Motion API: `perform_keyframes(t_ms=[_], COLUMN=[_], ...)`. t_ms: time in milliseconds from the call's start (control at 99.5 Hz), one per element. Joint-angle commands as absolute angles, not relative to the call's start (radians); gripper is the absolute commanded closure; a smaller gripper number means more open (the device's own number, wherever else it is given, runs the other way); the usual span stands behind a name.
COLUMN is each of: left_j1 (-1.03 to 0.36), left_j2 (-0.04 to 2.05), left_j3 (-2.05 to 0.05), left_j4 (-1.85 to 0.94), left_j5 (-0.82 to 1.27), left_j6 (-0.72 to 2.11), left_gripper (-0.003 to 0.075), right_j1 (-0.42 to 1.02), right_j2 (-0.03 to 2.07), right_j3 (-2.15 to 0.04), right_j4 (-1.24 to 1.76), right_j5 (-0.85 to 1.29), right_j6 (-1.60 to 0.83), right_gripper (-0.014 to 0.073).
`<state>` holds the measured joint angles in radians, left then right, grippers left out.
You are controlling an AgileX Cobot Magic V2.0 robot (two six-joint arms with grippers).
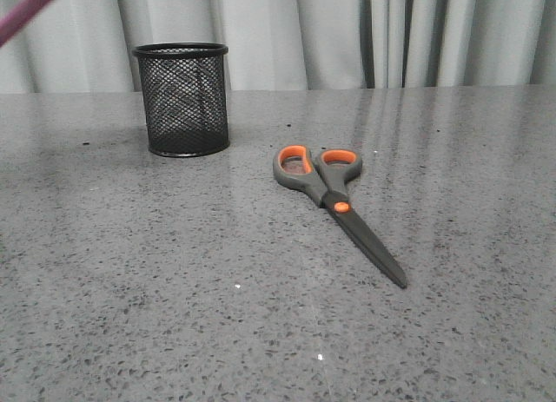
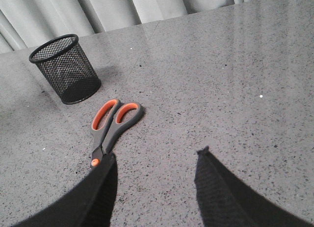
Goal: Put pen and scissors into bin
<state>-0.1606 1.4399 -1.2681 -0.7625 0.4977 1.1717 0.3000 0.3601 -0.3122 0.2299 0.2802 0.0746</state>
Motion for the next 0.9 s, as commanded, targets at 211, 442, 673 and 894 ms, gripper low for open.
perform_keyframes(t_ms=[211, 442, 673, 894], left_j1=[-0.16, -0.16, -0.16, -0.16], left_j2=[1.419, 1.502, 1.611, 1.693], left_j3=[-1.294, -1.292, -1.29, -1.29], left_j4=[-1.647, -1.846, -1.848, -1.848], left_j5=[0.612, 0.807, 0.862, 0.87], left_j6=[1.721, 1.833, 1.853, 1.907], left_gripper=[0.0739, 0.0739, 0.0739, 0.0739], right_j1=[0.301, 0.301, 0.301, 0.301], right_j2=[0.375, 0.375, 0.375, 0.375], right_j3=[-0.347, -0.347, -0.347, -0.347], right_j4=[0.221, 0.221, 0.221, 0.221], right_j5=[0.211, 0.231, 0.239, 0.241], right_j6=[0.063, 0.063, 0.063, 0.063], right_gripper=[0.0265, 0.0265, 0.0265, 0.0265])
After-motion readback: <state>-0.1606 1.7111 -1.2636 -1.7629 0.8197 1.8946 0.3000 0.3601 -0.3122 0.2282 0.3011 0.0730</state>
